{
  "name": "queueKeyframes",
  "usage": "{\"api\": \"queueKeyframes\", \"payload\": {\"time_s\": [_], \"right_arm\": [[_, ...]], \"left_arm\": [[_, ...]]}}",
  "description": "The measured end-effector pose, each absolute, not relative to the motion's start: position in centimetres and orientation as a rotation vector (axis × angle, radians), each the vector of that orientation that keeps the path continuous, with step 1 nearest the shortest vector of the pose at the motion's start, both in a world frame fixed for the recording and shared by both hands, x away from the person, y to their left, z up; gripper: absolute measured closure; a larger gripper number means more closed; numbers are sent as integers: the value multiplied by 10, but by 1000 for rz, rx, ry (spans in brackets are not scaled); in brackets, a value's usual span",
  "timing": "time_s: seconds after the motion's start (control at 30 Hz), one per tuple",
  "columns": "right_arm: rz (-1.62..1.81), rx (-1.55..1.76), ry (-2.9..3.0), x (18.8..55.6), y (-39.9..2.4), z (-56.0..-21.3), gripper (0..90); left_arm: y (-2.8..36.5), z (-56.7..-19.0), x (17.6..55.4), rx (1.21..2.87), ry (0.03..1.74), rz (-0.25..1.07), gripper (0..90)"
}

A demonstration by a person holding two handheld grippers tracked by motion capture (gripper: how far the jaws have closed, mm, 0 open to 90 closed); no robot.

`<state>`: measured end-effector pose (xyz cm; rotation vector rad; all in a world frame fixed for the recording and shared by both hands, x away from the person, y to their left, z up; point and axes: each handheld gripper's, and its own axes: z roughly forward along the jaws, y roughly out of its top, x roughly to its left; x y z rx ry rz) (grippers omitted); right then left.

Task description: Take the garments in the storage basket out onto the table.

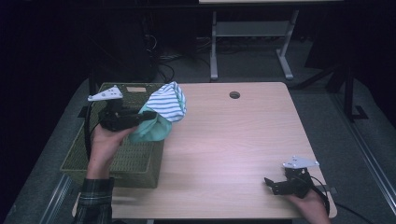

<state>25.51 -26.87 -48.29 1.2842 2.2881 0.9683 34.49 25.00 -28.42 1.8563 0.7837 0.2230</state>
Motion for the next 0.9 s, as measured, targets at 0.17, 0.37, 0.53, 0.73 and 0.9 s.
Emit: {"api": "queueKeyframes", "payload": {"time_s": [0.17, 0.37, 0.53, 0.73, 0.9], "right_arm": [[968, 1284, 2288, 255, -269, -483, 27], [968, 1284, 2288, 255, -269, -483, 27], [968, 1285, 2288, 255, -269, -483, 27], [970, 1287, 2287, 255, -269, -483, 27], [970, 1288, 2287, 255, -269, -483, 27]], "left_arm": [[234, -288, 347, 1861, 771, 206, 748], [215, -292, 348, 1861, 747, 166, 748], [197, -296, 348, 1870, 723, 146, 748], [176, -303, 347, 1882, 704, 106, 748], [159, -310, 346, 1894, 688, 83, 748]]}}
